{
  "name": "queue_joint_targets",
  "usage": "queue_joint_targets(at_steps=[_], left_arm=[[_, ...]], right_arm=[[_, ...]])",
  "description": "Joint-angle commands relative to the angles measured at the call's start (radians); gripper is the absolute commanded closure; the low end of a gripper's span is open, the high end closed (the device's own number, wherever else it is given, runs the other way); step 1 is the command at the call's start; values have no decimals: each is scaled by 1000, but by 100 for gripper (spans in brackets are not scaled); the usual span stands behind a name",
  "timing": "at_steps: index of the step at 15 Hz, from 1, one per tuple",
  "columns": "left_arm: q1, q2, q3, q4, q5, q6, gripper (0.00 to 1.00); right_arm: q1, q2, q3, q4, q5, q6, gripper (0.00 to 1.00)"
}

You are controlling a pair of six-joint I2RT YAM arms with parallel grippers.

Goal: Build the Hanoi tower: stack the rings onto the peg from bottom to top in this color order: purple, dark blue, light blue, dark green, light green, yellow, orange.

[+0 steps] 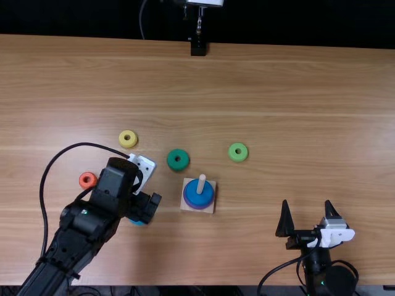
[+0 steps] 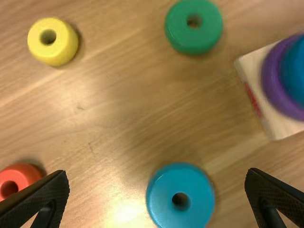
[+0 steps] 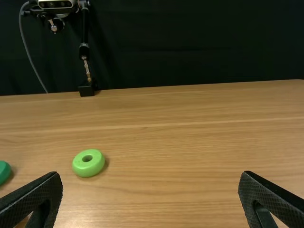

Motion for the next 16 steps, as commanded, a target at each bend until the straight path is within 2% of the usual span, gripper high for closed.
queue_joint_targets(at_steps=[1,3,7,16], left_arm=[[-3,32,24,2,-22,37,0],[-3,87,24,0,-30,30,0],[-3,183,26,-31,-22,30,0],[-57,218,22,-59,-19,26,0]], right_arm=[[-4,-11,-5,4,-2,0,0],[-4,-11,-5,4,-2,0,0],[-4,-11,-5,4,-2,0,0],[-4,-11,-5,4,-2,0,0]])
